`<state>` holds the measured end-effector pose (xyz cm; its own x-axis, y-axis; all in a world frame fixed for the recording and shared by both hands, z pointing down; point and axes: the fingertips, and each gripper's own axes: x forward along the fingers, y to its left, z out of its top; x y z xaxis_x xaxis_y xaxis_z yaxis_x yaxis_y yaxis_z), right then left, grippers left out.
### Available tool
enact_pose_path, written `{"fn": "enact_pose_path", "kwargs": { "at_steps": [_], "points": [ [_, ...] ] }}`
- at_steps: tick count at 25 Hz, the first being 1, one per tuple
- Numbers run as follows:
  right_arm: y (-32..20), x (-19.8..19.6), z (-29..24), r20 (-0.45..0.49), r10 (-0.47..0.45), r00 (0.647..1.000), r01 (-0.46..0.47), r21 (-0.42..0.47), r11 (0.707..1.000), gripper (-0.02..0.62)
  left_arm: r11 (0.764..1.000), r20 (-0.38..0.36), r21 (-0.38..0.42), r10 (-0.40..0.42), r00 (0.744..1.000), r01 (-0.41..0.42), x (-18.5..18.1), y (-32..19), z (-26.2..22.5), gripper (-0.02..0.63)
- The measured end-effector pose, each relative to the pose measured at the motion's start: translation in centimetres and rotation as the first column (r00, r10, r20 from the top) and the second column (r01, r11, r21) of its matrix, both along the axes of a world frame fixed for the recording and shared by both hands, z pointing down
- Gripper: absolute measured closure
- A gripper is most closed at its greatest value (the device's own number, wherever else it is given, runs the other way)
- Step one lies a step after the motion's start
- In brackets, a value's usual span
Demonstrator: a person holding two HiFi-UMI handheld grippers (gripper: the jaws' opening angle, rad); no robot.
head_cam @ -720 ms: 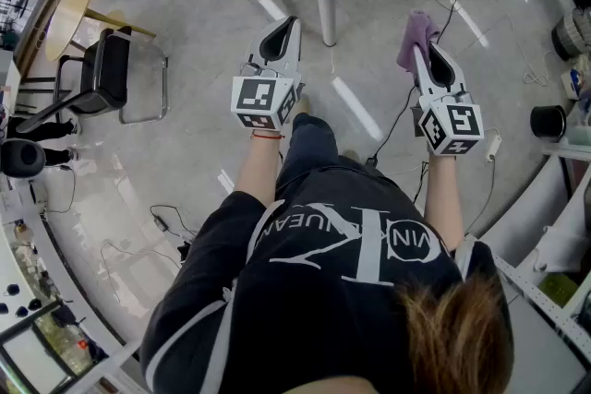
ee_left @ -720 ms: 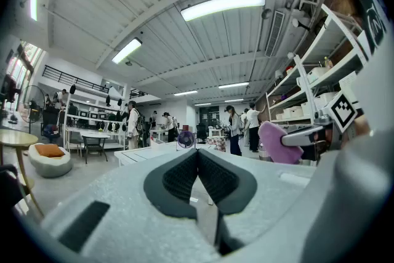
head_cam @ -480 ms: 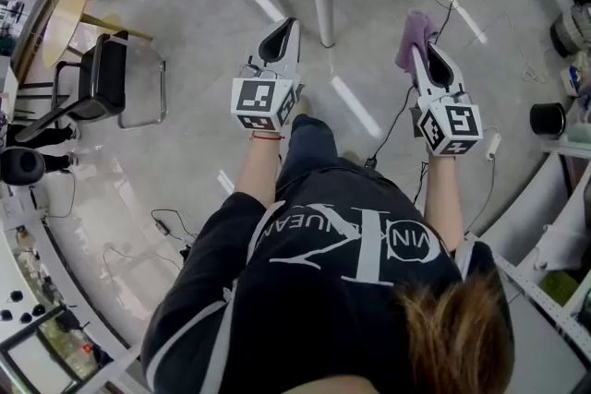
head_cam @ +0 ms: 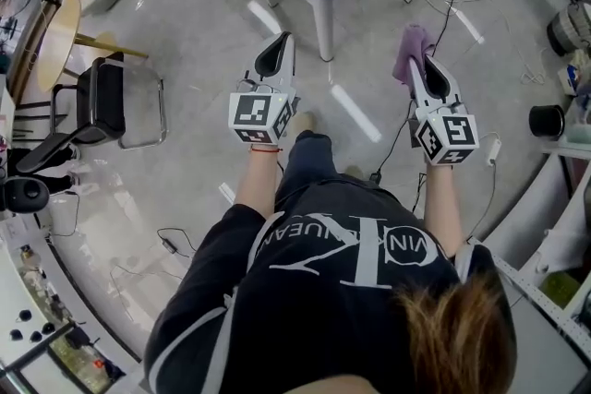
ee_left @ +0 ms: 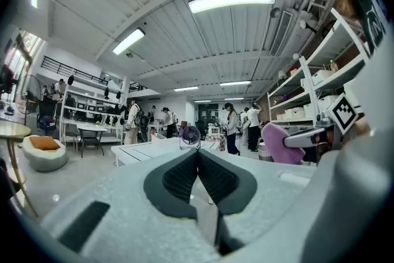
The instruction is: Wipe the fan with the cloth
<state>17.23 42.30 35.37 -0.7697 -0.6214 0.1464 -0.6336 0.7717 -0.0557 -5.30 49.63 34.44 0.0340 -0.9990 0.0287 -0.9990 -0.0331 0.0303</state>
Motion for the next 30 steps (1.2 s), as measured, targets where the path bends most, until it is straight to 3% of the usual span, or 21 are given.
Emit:
{"fn": "enact_pose_path", "kwargs": {
  "at_steps": [9, 19, 30],
  "points": [
    [-6.0, -4.9, -0.1, 0.010, 0.097, 0.995, -0.097, -0.001, 0.995, 0.515, 0.996, -0.003, 0.007, 0.091, 0.996, -0.091, -6.2, -7.6, -0.5, 0.595],
    [-10.8, -10.7, -1.5, 0.039, 0.220, 0.975, -0.220, 0.015, 0.975, 0.514, 0.973, 0.022, 0.018, 0.231, 0.973, -0.231, -12.2, -14.3, -2.4, 0.595],
    [-13.0, -13.0, -1.3, 0.016, 0.236, 0.972, -0.236, 0.003, 0.972, 0.514, 0.959, -0.041, -0.011, 0.282, 0.958, -0.283, -13.6, -17.7, 0.2, 0.595]
  ]
}}
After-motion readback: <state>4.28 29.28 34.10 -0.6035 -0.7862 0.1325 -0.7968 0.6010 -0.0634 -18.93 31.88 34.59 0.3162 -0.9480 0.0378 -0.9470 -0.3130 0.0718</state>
